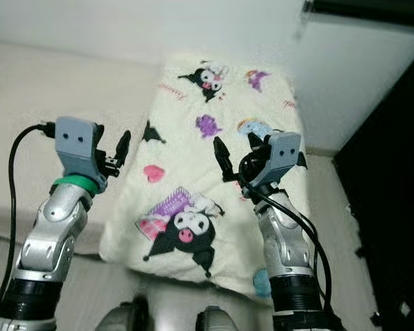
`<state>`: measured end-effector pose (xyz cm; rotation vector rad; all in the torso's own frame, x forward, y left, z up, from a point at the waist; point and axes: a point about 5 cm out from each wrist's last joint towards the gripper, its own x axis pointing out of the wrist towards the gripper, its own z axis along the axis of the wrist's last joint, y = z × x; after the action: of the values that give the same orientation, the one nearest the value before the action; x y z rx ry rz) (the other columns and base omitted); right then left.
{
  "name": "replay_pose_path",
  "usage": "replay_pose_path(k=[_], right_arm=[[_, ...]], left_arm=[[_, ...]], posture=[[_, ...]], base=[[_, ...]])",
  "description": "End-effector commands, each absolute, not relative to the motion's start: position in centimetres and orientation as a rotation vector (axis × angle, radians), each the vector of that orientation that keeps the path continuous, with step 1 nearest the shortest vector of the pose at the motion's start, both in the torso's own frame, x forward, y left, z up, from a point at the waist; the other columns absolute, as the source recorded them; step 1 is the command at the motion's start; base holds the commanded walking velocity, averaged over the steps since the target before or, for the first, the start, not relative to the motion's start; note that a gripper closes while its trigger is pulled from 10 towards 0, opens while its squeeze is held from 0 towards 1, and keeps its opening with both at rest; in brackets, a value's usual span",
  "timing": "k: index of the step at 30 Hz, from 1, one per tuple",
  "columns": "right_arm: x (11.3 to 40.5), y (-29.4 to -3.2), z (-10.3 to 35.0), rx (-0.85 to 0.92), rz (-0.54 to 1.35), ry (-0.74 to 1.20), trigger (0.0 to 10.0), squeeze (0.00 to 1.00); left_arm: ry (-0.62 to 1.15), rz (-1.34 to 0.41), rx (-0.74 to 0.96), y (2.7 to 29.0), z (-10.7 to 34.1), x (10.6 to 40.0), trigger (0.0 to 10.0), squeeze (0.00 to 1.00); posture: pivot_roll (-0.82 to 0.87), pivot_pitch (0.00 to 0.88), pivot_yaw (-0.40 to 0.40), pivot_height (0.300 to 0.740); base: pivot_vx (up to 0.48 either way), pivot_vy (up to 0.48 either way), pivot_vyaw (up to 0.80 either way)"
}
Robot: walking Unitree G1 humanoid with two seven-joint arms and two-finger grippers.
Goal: Clean up the room
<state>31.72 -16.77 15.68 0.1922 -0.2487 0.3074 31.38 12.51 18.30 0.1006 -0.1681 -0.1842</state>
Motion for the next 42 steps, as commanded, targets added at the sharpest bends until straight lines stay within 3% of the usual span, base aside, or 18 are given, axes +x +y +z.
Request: replay_pose_path(k=[1,13,31,42], right_arm=[[31.47,-16.83,15.02,0.205,0.3,-0.227,10.0,0.0],[31.44,-16.73,14.89,0.201,0.31,-0.226,10.0,0.0],[31.35,-16.1,14.81,0.141,0.349,-0.224,10.0,0.0],[31.27,-15.84,14.69,0.139,0.367,-0.22,10.0,0.0]], left_arm=[[-0.156,-0.18,0.106,12.72,18.06,31.27,10.0,0.0],[-0.17,-0.185,0.136,12.57,18.16,31.39,10.0,0.0],[-0.169,-0.18,0.146,12.58,18.03,31.38,10.0,0.0],[-0.164,-0.186,0.13,12.46,17.99,31.35,10.0,0.0]], posture=[[-0.01,0.009,-0.013,0.714],[-0.02,0.01,-0.011,0.714],[-0.02,0.005,-0.015,0.714],[-0.01,0.005,-0.013,0.714]], base=[[-0.386,0.0,0.0],[-0.113,0.0,0.0],[0.444,0.0,0.26],[0.07,0.0,0.0]])
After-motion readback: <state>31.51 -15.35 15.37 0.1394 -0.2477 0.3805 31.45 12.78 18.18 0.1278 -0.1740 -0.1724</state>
